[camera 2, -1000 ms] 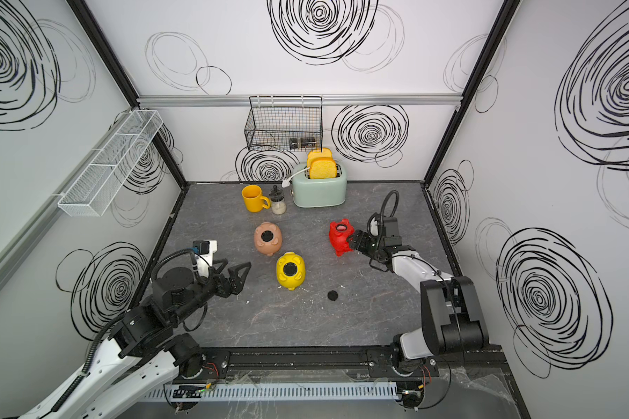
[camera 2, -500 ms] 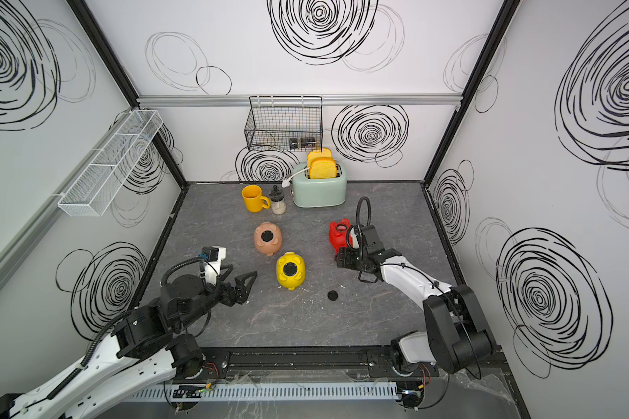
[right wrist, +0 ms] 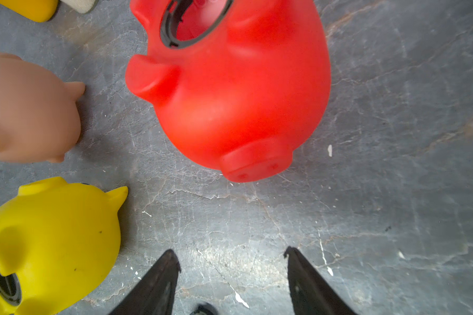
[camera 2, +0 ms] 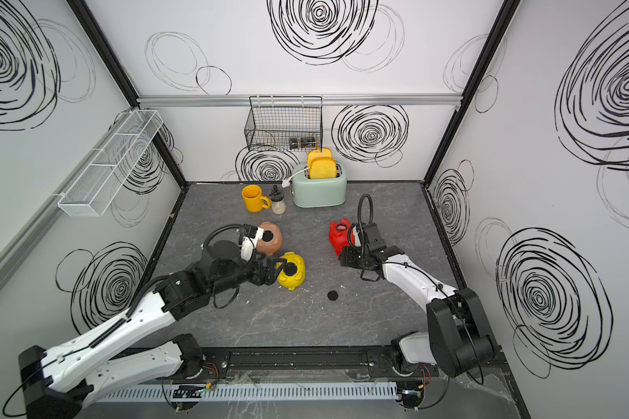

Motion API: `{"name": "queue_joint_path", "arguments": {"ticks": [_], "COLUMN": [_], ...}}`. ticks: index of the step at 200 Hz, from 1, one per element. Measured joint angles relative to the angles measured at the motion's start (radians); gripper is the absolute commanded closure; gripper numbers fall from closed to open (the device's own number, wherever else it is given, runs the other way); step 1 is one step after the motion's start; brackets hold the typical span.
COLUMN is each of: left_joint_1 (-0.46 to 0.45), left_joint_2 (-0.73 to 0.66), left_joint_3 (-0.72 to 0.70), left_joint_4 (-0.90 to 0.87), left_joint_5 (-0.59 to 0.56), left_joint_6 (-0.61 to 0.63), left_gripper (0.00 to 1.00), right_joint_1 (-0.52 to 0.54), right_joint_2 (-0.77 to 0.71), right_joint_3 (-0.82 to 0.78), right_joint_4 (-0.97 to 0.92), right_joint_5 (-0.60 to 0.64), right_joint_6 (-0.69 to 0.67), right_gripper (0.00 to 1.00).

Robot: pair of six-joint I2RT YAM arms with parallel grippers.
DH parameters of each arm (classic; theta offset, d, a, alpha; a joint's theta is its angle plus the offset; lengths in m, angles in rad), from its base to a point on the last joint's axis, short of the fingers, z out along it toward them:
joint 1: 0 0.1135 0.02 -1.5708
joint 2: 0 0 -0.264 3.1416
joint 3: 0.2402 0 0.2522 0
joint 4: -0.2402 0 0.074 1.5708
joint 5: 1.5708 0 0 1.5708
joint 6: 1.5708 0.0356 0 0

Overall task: Close piggy banks
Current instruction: Adjust the piggy bank at the center of the board.

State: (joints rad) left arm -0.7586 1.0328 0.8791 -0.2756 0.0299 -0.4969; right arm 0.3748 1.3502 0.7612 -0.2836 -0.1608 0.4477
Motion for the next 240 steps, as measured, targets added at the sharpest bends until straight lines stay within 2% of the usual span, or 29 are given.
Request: {"name": "queue_joint_path", "arguments": {"ticks": [59, 101, 125, 146, 201, 240], "left_joint_1": [0.117, 0.138, 0.142, 0.143, 0.143, 0.144], "left_joint_2": [0.369, 0.621, 0.763, 0.871, 1.069, 1.160], "left_joint_3": [0.197, 0.337, 0.436, 0.510, 0.742, 0.882], "left_joint_4": [0.147, 0.198, 0.228, 0.249, 0.229, 0.168], "left_joint_5": [0.173, 0.220, 0.241, 0.264, 0.294, 0.261], "left_joint_6": [0.002, -0.005, -0.013, -0.021, -0.027, -0.023], "left_gripper": [0.21, 0.21, 0.16, 0.15, 0.15, 0.19], "right_joint_1": [-0.002, -0.004, -0.004, -0.004, -0.004, -0.004], "right_joint_2": [0.000, 0.000, 0.006, 0.013, 0.032, 0.034], "right_joint_3": [0.000, -0.001, -0.004, -0.013, -0.020, -0.020], "right_joint_4": [0.000, 0.002, 0.009, 0.016, 0.024, 0.030], "right_joint_5": [0.002, 0.007, 0.007, 0.006, 0.003, 0.003], "right_joint_6": [-0.003, -0.008, -0.008, -0.008, -0.008, -0.006], "right_gripper": [0.37, 0.40, 0.40, 0.41, 0.41, 0.43]}}
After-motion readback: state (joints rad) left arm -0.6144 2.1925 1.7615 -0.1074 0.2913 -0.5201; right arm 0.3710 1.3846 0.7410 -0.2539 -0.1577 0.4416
